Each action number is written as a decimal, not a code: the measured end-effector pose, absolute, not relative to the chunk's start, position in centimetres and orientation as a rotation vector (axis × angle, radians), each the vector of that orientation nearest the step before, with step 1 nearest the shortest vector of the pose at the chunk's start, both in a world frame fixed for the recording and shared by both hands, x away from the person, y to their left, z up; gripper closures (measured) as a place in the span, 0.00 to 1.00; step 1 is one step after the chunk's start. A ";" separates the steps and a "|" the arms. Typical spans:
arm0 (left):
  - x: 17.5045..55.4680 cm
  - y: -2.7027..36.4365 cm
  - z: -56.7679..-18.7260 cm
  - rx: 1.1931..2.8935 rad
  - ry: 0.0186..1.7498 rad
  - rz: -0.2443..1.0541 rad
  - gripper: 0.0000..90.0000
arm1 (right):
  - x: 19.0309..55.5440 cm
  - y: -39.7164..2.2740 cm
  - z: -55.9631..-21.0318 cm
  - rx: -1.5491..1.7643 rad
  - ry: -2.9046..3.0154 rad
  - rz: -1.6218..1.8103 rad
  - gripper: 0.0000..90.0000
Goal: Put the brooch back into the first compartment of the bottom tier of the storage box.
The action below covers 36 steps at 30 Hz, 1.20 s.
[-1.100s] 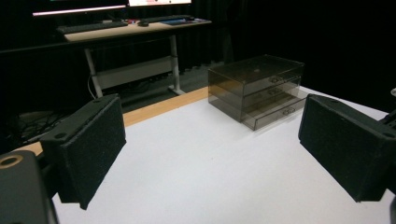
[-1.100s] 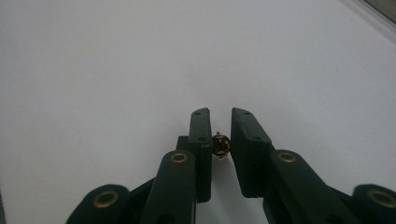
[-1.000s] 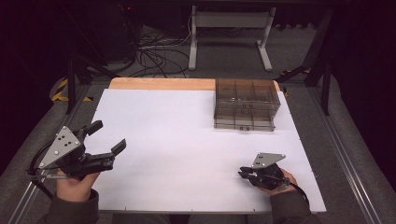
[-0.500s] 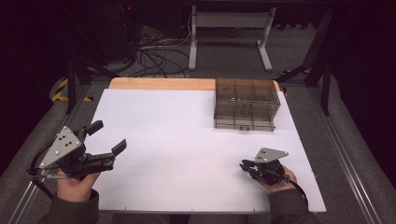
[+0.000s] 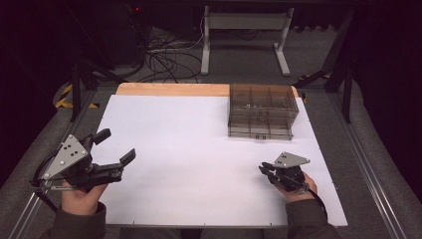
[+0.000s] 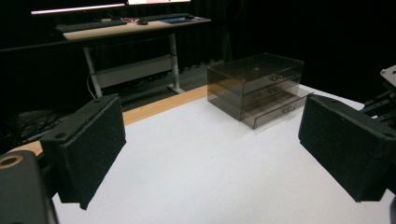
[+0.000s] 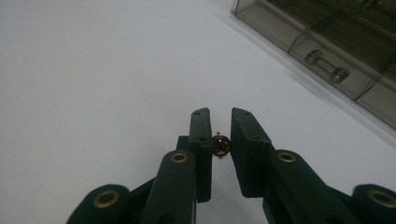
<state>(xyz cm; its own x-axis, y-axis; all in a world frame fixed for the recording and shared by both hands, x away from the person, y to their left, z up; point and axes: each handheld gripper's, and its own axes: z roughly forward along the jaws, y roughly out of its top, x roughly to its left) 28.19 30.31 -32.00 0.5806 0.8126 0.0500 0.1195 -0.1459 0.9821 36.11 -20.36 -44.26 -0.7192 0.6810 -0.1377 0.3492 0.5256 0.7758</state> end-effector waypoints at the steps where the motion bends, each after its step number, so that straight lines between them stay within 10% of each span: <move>1: 28.2 30.3 -32.0 1.628 0.796 0.730 0.09 | 36.2 -20.4 -44.2 0.852 2.331 1.058 0.88; 36: 28.3 30.0 -32.2 1.642 0.799 0.728 0.09 | 39.5 -21.6 -42.9 0.967 2.181 1.104 0.88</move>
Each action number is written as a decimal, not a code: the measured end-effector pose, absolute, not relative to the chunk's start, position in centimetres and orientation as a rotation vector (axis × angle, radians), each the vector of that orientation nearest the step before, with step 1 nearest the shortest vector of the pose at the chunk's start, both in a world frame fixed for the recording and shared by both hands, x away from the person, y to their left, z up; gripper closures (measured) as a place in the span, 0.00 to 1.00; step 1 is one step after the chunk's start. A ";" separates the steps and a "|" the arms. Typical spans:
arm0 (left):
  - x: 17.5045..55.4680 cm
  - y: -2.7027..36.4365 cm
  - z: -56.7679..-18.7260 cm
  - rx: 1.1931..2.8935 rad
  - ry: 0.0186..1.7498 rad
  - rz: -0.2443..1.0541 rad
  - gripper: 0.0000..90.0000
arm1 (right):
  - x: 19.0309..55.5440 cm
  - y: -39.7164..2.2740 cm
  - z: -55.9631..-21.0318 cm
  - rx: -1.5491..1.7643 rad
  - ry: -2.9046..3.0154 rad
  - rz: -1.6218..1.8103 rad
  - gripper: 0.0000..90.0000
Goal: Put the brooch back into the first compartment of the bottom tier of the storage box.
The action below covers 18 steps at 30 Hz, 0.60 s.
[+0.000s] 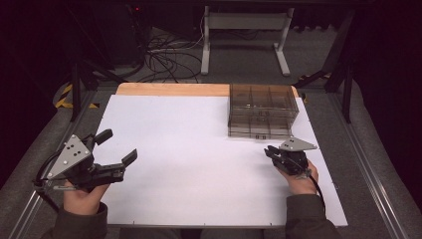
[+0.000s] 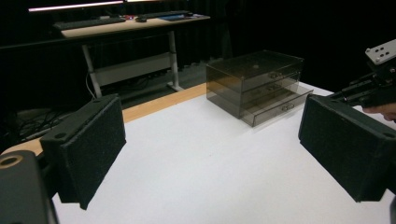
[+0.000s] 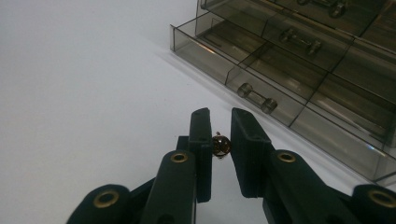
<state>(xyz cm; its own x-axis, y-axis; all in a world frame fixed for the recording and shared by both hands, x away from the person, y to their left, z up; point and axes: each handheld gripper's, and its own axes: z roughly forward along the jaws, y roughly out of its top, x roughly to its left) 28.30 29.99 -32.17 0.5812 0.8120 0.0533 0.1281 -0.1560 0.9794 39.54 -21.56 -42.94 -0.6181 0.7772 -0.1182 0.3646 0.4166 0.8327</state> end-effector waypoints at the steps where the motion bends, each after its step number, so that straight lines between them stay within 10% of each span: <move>1: 28.3 30.0 -32.2 1.642 0.799 0.728 0.09 | 39.6 -21.6 -42.9 0.966 2.180 1.106 0.88; 18: 28.5 29.8 -32.4 1.649 0.799 0.721 0.09 | 41.0 -21.7 -42.5 1.001 2.142 1.121 0.89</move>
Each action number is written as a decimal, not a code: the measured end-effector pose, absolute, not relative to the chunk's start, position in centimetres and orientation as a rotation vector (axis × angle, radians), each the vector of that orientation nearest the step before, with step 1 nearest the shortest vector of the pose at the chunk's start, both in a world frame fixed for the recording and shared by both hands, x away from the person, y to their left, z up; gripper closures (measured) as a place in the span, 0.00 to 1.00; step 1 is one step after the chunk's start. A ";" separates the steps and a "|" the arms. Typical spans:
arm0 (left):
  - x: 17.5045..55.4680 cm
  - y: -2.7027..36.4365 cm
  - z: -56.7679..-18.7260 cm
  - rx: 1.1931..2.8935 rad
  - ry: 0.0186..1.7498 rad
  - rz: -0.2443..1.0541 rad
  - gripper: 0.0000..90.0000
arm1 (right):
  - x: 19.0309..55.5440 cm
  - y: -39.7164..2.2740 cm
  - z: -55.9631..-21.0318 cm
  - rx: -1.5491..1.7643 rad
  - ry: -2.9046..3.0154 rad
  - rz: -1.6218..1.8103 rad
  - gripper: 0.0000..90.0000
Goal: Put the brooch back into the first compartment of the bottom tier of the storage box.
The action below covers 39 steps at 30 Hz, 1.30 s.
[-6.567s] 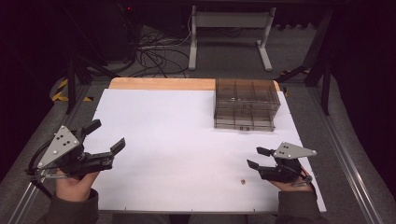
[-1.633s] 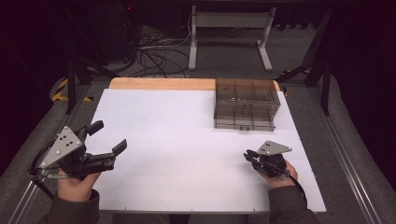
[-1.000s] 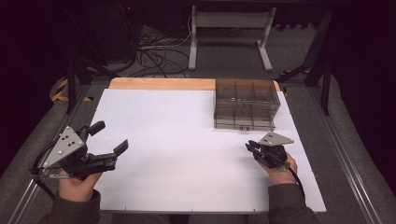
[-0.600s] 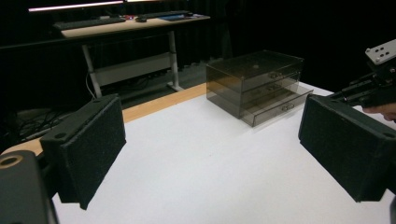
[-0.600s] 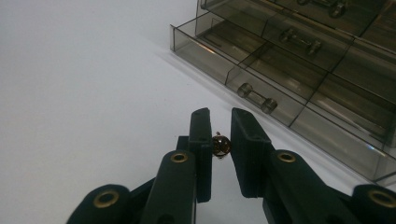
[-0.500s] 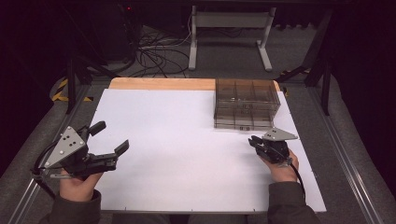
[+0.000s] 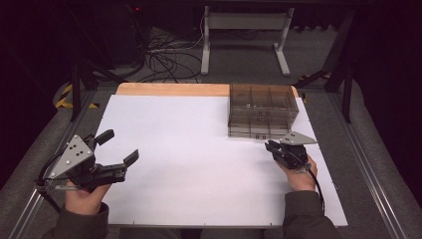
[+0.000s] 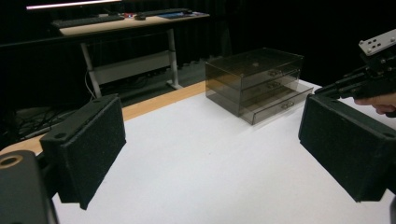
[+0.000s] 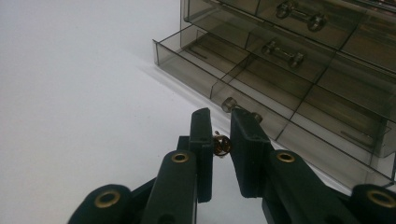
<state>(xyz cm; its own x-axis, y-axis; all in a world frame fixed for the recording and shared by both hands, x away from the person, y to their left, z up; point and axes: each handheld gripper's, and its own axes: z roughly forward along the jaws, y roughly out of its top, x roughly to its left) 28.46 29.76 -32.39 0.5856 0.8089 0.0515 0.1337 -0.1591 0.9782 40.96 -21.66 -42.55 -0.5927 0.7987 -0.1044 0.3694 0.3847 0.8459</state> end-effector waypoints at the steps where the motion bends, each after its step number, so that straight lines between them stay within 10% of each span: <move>1: 28.5 29.8 -32.4 1.648 0.800 0.720 0.09 | 41.0 -21.7 -42.6 1.005 2.140 1.121 0.89; 39: 28.7 30.1 -32.7 1.647 0.811 0.716 0.09 | 44.4 -18.5 -42.3 0.997 2.117 1.180 0.89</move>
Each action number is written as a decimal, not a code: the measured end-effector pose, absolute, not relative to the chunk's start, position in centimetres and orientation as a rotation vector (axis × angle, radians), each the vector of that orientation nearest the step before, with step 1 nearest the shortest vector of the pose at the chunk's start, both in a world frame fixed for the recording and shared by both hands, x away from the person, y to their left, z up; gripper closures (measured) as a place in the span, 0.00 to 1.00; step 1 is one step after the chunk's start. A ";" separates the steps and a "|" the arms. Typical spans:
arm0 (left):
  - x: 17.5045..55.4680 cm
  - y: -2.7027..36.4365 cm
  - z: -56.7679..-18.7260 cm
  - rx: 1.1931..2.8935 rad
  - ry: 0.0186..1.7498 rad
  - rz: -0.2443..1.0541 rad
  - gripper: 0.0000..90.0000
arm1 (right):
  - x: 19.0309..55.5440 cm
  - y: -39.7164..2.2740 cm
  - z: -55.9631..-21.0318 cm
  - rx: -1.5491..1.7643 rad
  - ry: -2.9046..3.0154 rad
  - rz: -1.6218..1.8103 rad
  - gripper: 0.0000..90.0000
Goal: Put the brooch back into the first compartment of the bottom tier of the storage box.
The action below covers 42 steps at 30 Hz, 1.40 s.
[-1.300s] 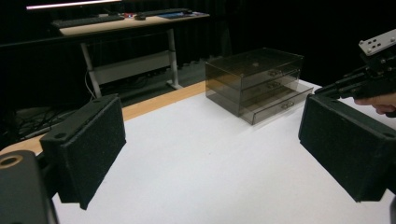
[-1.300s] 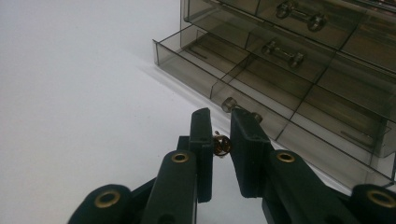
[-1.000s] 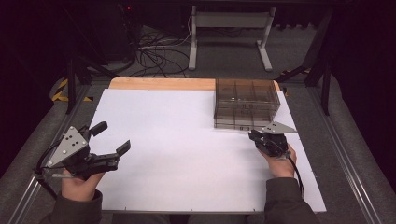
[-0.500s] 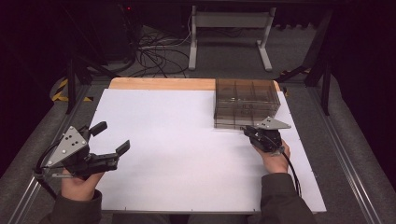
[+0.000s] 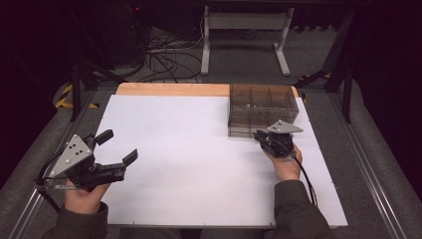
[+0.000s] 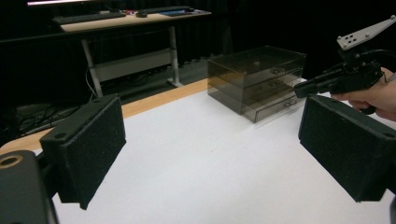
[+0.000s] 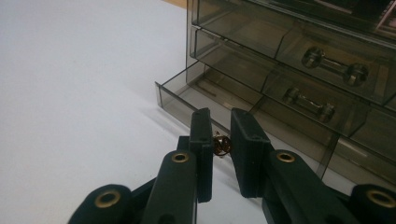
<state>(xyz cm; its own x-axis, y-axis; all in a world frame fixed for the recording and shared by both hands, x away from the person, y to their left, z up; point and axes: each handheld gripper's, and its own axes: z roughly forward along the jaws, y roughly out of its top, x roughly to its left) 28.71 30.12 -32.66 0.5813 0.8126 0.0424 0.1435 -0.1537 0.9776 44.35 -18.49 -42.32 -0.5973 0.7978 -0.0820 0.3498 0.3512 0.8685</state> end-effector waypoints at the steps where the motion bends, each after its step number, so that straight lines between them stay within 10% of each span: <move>1: 28.7 30.1 -32.7 1.648 0.813 0.716 0.09 | 44.4 -18.4 -42.3 0.997 2.115 1.180 0.89; 42: 29.0 30.2 -32.9 1.650 0.823 0.714 0.09 | 48.1 -17.4 -45.5 1.043 1.976 1.388 0.89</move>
<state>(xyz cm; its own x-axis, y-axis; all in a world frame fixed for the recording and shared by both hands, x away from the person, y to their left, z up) 28.96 30.25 -32.91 0.5763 0.8164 0.0379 0.1535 -0.1537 0.9761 48.11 -17.41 -45.49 -0.5776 0.8159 0.0246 0.2997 0.1840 0.9361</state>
